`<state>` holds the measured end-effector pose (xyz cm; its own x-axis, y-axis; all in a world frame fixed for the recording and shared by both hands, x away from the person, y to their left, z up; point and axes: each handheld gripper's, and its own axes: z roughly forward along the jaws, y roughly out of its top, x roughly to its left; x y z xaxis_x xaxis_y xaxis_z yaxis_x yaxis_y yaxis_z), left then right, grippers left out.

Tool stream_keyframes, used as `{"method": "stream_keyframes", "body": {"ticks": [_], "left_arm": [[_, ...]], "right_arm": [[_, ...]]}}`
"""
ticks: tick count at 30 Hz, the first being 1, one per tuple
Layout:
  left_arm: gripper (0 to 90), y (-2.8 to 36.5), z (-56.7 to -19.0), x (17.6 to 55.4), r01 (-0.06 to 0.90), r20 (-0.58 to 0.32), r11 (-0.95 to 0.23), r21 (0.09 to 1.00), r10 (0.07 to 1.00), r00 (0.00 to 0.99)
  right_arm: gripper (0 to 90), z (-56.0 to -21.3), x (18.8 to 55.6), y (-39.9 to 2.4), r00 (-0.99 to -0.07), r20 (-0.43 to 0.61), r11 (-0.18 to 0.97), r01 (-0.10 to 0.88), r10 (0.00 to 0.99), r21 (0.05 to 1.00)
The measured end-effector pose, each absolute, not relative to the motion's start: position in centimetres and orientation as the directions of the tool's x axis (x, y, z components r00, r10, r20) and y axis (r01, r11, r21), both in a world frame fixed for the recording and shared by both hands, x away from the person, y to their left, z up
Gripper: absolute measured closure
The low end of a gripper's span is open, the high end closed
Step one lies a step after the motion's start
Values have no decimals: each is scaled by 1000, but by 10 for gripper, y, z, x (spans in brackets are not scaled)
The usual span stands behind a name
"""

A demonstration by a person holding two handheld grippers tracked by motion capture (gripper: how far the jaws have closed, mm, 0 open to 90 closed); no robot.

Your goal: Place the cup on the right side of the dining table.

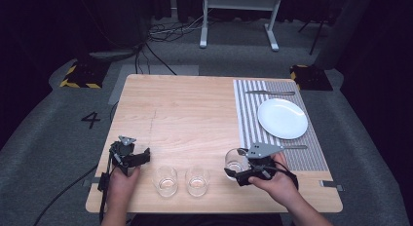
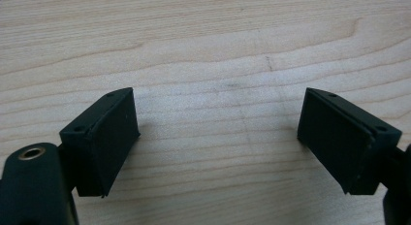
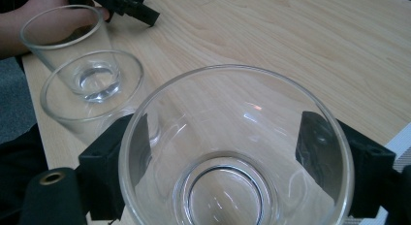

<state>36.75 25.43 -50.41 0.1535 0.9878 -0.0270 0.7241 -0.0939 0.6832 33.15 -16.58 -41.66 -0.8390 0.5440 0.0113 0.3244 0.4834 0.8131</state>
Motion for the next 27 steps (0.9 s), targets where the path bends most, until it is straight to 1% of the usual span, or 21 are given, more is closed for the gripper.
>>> {"method": "stream_keyframes", "body": {"ticks": [4,14,20,27], "left_arm": [[148,254,-504,367,724,-26,-95,684,988,154],[148,254,-504,367,724,-25,-95,684,988,153],[148,254,-504,367,724,-25,-95,683,988,153],[148,254,-504,368,724,-26,-94,683,988,153]], "right_arm": [[180,-407,340,-167,-834,-11,491,315,552,812],[180,-393,364,-167,-837,-8,493,315,547,811],[180,-382,381,-171,-821,-23,490,318,570,812],[180,-372,401,-177,-797,-12,465,341,604,817]]}}
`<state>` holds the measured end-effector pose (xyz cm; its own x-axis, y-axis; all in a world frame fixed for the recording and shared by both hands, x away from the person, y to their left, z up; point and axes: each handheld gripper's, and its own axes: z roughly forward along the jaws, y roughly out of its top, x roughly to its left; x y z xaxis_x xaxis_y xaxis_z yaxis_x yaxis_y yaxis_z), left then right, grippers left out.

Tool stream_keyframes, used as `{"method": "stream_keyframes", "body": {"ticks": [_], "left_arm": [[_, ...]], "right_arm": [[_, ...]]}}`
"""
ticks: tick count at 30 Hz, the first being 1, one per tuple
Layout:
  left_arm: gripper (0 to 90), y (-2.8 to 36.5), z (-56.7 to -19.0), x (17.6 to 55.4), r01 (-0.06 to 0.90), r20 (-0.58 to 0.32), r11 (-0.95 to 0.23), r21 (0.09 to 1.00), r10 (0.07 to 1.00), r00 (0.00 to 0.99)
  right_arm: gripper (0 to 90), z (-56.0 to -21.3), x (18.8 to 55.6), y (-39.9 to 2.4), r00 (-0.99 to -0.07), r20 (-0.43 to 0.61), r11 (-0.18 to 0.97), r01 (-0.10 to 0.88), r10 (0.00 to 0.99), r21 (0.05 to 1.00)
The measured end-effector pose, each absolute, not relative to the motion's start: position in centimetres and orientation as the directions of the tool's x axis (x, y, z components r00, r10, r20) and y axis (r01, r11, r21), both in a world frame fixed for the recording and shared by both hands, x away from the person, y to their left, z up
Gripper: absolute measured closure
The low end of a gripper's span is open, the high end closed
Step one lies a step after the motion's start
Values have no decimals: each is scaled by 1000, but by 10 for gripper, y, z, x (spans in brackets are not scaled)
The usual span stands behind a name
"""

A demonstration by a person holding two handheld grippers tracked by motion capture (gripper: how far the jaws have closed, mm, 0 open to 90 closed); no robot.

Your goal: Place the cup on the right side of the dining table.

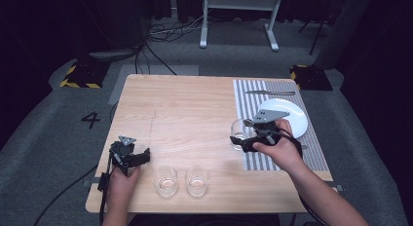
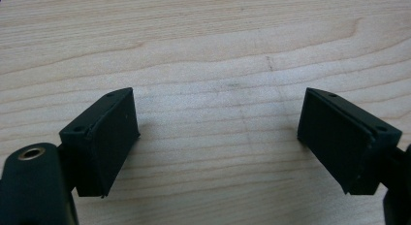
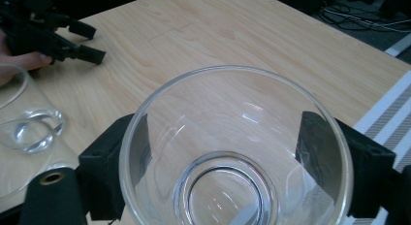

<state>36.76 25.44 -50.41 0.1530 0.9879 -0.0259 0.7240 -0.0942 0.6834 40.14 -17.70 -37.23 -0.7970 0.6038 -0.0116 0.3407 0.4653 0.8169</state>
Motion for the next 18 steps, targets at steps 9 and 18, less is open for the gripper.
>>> {"method": "stream_keyframes", "body": {"ticks": [9,18], "left_arm": [[148,254,-504,368,724,-27,-93,683,988,152],[148,254,-504,368,725,-27,-93,683,988,152]], "right_arm": [[180,-363,430,-186,-749,-44,449,349,661,823],[180,-354,461,-191,-715,-46,433,370,698,822]]}}
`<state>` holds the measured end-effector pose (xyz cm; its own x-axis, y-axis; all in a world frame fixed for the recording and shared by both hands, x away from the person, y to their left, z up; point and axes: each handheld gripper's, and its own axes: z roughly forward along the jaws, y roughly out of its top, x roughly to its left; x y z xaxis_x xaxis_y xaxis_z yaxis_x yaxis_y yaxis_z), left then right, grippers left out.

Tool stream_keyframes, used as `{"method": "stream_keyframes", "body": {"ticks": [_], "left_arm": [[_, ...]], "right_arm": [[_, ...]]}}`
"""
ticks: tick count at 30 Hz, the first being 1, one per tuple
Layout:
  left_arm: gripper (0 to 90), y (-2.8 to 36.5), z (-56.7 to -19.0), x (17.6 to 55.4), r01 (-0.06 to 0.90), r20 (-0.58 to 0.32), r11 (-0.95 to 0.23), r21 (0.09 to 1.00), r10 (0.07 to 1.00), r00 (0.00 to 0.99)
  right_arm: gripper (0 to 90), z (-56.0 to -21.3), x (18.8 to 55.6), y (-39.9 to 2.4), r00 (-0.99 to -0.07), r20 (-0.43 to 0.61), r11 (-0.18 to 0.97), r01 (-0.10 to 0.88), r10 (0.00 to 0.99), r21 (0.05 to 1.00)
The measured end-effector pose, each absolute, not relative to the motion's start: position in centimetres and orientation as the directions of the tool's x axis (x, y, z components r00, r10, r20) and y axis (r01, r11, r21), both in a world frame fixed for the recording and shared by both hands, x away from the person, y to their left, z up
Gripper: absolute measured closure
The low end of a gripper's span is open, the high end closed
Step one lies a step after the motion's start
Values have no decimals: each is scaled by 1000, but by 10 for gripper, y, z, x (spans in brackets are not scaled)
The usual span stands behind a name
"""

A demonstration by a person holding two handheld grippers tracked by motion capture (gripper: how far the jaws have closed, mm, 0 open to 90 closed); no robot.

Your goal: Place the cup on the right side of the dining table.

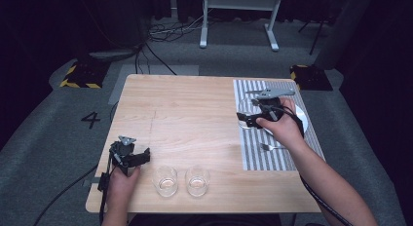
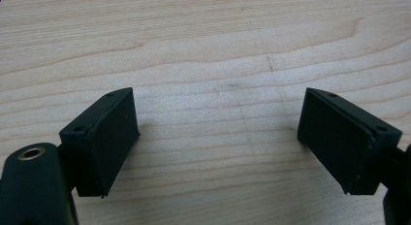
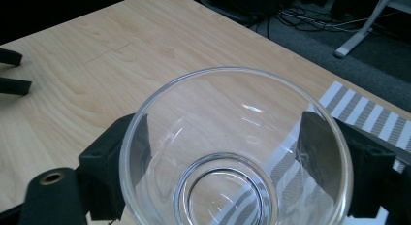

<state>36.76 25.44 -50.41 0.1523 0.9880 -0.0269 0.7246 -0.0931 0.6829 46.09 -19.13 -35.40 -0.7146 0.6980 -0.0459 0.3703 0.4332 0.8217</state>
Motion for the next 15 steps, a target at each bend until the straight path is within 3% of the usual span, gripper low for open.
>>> {"method": "stream_keyframes", "body": {"ticks": [15], "left_arm": [[148,254,-504,368,725,-27,-93,683,988,152]], "right_arm": [[180,-347,509,-197,-635,-60,404,413,770,816]]}}
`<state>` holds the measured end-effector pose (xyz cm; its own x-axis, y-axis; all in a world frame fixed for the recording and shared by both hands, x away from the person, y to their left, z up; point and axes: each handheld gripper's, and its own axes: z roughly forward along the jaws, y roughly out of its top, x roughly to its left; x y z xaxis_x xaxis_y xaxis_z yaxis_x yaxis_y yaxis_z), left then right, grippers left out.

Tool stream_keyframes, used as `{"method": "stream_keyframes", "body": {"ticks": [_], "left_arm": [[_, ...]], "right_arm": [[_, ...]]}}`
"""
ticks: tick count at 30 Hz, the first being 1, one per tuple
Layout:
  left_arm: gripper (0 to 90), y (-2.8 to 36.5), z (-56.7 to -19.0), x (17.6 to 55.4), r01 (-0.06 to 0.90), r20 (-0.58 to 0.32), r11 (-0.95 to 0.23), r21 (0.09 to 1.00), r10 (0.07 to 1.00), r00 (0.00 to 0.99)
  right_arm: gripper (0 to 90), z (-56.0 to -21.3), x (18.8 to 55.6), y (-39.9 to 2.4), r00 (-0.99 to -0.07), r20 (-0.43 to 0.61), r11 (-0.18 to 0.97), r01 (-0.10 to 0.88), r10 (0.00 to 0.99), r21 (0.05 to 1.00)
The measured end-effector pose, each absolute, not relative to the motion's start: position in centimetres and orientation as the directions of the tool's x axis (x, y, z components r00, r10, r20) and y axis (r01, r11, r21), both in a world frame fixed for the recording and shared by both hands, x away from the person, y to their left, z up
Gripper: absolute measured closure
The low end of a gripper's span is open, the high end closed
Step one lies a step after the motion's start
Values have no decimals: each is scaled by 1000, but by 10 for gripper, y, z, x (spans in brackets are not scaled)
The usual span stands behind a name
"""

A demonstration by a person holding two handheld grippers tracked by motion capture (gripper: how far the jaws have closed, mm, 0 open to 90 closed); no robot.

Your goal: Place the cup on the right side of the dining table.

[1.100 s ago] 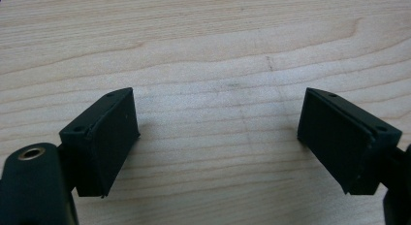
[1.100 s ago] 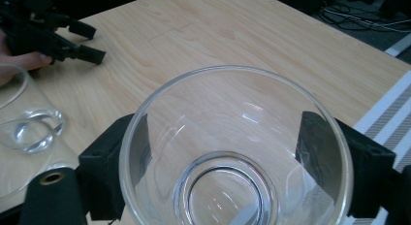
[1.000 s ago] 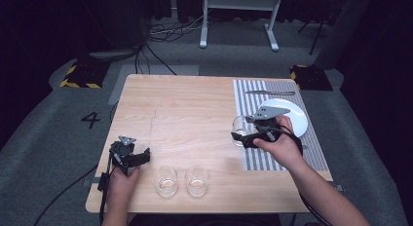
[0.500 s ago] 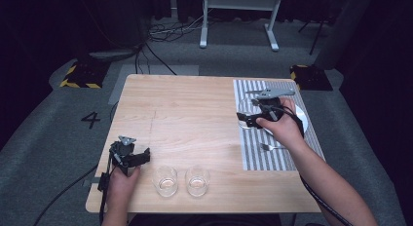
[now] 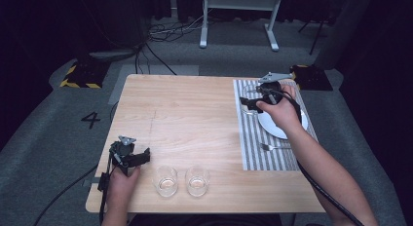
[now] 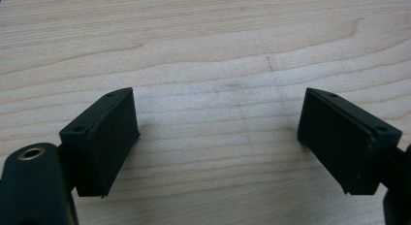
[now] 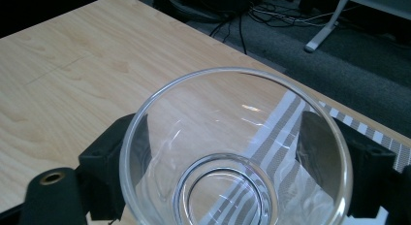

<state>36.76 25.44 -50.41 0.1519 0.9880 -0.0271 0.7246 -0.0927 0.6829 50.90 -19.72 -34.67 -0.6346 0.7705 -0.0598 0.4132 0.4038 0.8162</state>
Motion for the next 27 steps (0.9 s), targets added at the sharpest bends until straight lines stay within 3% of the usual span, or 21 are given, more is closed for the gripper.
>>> {"method": "stream_keyframes", "body": {"ticks": [27], "left_arm": [[148,254,-504,368,725,-27,-93,683,988,152]], "right_arm": [[180,-376,597,-199,-492,-39,332,524,870,784]]}}
